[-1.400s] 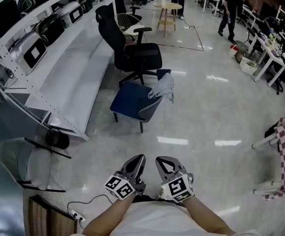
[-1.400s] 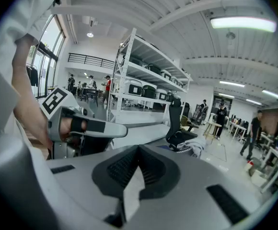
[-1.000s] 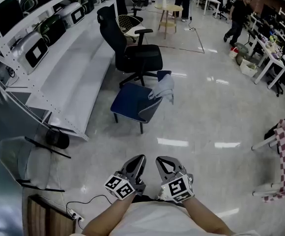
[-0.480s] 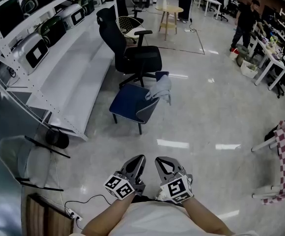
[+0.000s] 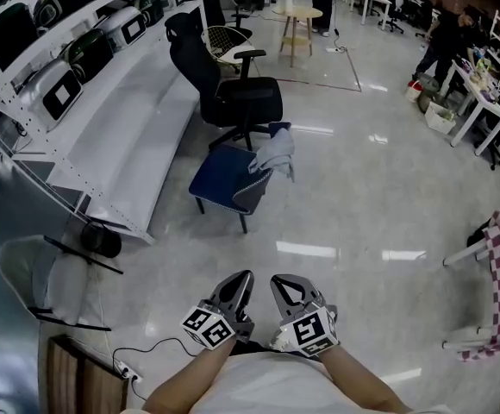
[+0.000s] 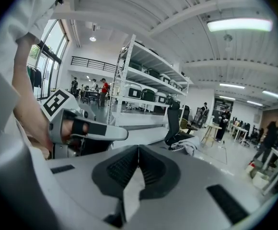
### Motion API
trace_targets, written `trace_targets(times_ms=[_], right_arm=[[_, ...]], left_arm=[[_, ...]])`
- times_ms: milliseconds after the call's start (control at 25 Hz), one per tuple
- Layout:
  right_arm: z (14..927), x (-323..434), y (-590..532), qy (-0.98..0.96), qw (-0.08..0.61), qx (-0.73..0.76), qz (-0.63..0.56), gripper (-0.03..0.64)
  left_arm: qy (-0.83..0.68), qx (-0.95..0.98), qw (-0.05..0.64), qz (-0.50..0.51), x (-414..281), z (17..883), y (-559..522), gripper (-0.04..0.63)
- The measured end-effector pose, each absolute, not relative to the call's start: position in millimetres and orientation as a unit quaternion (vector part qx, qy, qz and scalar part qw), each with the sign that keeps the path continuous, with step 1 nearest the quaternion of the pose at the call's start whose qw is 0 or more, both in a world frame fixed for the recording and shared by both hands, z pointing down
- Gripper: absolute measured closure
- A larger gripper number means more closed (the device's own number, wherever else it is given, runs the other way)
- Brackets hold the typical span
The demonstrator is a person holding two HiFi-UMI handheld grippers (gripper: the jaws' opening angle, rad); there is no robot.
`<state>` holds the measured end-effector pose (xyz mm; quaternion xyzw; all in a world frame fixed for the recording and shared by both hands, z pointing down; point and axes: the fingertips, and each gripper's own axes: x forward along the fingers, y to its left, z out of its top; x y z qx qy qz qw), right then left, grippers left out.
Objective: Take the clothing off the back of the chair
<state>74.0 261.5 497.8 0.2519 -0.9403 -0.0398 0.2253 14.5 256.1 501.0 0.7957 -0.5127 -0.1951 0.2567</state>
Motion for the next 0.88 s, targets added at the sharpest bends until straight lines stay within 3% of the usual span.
trace_targets(times_ms=[880], right_arm=[[508.7, 93.3, 225.7, -0.945, 0.203, 0.255, -0.013, 0.6]], left_arm=[[-0.527, 0.789, 0.255, -0.185, 33.1, 512.5, 231.9, 0.589]])
